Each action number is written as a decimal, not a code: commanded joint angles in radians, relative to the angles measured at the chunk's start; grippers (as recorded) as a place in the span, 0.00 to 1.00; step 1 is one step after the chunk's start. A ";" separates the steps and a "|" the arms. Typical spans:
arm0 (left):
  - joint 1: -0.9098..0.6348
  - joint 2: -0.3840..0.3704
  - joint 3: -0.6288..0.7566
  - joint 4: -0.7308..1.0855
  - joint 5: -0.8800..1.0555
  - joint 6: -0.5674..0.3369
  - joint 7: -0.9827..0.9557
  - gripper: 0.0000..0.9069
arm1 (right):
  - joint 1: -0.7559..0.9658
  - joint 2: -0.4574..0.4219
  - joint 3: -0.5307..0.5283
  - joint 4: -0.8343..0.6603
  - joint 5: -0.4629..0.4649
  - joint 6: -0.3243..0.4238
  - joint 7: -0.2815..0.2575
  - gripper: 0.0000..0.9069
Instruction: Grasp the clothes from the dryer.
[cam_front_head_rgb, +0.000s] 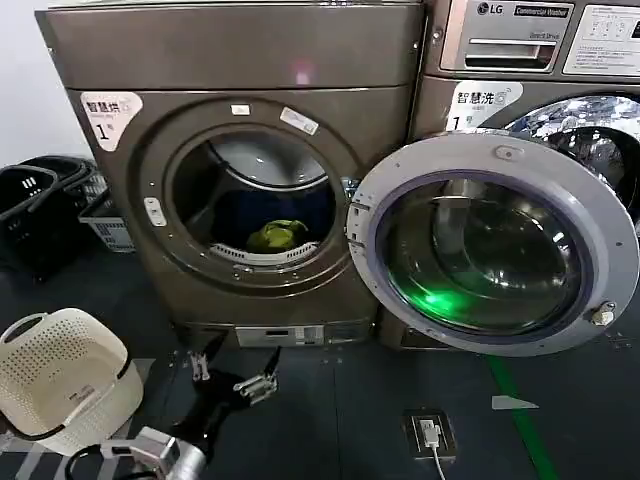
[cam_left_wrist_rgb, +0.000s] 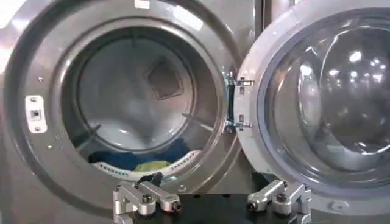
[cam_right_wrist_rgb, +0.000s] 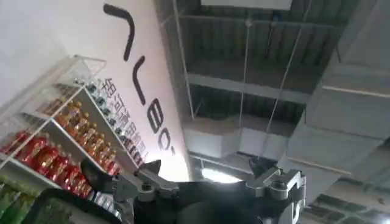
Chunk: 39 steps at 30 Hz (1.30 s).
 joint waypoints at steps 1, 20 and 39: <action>0.002 -0.001 -0.001 -0.012 0.016 0.008 -0.070 1.00 | 0.001 0.000 0.000 -0.006 0.009 0.007 0.000 1.00; 0.010 -0.019 -0.014 -0.044 0.000 0.060 -0.099 1.00 | -0.005 -0.008 0.010 -0.025 0.037 0.032 -0.002 1.00; 0.003 -0.016 -0.014 -0.035 -0.011 0.076 -0.065 1.00 | 0.013 -0.010 -0.004 -0.027 0.031 0.046 -0.008 1.00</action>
